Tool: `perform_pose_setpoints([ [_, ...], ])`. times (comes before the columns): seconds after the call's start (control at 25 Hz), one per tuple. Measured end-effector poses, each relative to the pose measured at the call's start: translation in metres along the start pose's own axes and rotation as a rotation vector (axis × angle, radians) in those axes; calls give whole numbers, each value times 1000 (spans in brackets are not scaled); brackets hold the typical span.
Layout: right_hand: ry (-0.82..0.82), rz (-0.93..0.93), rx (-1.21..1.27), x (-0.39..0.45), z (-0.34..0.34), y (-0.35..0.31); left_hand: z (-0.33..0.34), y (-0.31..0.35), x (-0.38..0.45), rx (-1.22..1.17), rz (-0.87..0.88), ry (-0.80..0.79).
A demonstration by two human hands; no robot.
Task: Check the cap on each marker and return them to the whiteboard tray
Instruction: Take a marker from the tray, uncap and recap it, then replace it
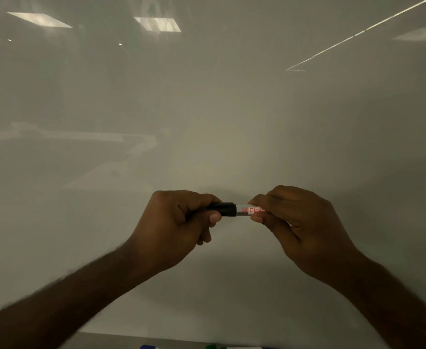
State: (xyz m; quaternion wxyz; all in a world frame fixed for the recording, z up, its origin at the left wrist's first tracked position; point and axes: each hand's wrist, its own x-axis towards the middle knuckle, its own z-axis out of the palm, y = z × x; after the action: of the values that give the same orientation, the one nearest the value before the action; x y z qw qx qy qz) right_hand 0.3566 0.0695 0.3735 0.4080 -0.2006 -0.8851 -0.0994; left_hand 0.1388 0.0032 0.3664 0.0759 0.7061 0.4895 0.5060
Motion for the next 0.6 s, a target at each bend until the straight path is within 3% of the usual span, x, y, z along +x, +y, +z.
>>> perform_pose_setpoints([
  [0.28,-79,89,43,-22,28,15,16,-28,-1,135,17,-111],
  [0.6,-213,250,142,-86,104,33,61,-100,-33,255,16,-210],
])
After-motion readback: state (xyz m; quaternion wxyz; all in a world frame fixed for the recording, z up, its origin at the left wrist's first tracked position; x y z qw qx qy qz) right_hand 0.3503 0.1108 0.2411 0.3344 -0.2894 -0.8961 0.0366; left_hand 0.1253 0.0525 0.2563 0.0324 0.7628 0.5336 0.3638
